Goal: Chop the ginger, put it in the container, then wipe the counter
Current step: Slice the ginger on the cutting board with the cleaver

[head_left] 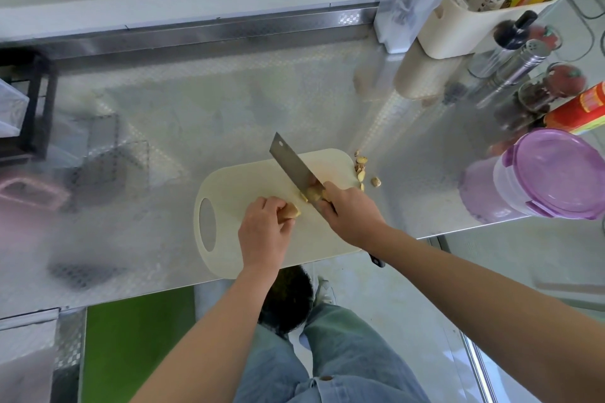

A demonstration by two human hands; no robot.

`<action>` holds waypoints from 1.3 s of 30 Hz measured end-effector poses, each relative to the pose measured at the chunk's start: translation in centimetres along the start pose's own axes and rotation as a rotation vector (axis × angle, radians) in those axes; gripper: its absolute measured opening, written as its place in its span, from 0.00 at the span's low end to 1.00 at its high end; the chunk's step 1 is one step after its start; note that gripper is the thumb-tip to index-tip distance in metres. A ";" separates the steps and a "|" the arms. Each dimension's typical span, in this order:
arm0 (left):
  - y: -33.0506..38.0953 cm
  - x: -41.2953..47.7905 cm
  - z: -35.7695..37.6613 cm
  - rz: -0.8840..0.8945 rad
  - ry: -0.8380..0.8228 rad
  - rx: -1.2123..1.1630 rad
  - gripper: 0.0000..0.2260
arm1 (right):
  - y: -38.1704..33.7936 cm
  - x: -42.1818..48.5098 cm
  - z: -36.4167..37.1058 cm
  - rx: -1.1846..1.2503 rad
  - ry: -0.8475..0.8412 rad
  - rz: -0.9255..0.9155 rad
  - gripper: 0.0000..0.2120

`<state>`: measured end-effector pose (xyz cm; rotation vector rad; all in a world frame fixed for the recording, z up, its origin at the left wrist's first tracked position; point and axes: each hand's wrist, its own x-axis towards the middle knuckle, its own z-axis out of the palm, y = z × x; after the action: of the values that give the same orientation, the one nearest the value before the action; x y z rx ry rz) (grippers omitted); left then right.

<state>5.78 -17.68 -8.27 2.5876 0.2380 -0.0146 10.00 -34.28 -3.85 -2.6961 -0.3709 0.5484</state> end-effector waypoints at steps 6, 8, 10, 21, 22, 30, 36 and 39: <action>-0.3 -0.9 -0.3 0.027 0.059 -0.081 0.06 | -0.8 -0.6 0.8 -0.075 -0.118 -0.008 0.11; -1.0 -1.0 -0.3 0.009 0.018 -0.052 0.06 | -1.0 -0.7 1.0 -0.072 -0.129 0.006 0.10; -1.4 -1.2 -0.3 -0.015 -0.003 -0.036 0.06 | -1.1 -0.8 1.0 -0.069 -0.125 0.014 0.10; 0.1 -0.7 -0.3 -0.088 0.036 -0.090 0.05 | -2.4 -1.3 -1.6 -0.157 -0.072 -0.070 0.12; 0.2 -0.6 -0.3 -0.094 0.035 -0.093 0.06 | -2.6 -1.4 -1.6 -0.184 -0.092 -0.074 0.11; 0.3 -0.3 -0.4 -0.073 -0.007 -0.023 0.07 | -3.2 -1.9 -1.8 -0.249 -0.160 -0.027 0.10; 0.0 0.0 -0.5 -0.040 -0.052 0.037 0.08 | -3.2 -1.7 -2.3 -0.227 -0.137 -0.046 0.10; 0.0 0.1 -0.5 -0.040 -0.060 0.044 0.07 | -3.6 -1.5 -2.5 -0.245 -0.172 -0.056 0.10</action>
<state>5.84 -17.36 -7.83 2.6216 0.2698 -0.1126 9.04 -32.20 0.19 -2.8678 -0.5936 0.7669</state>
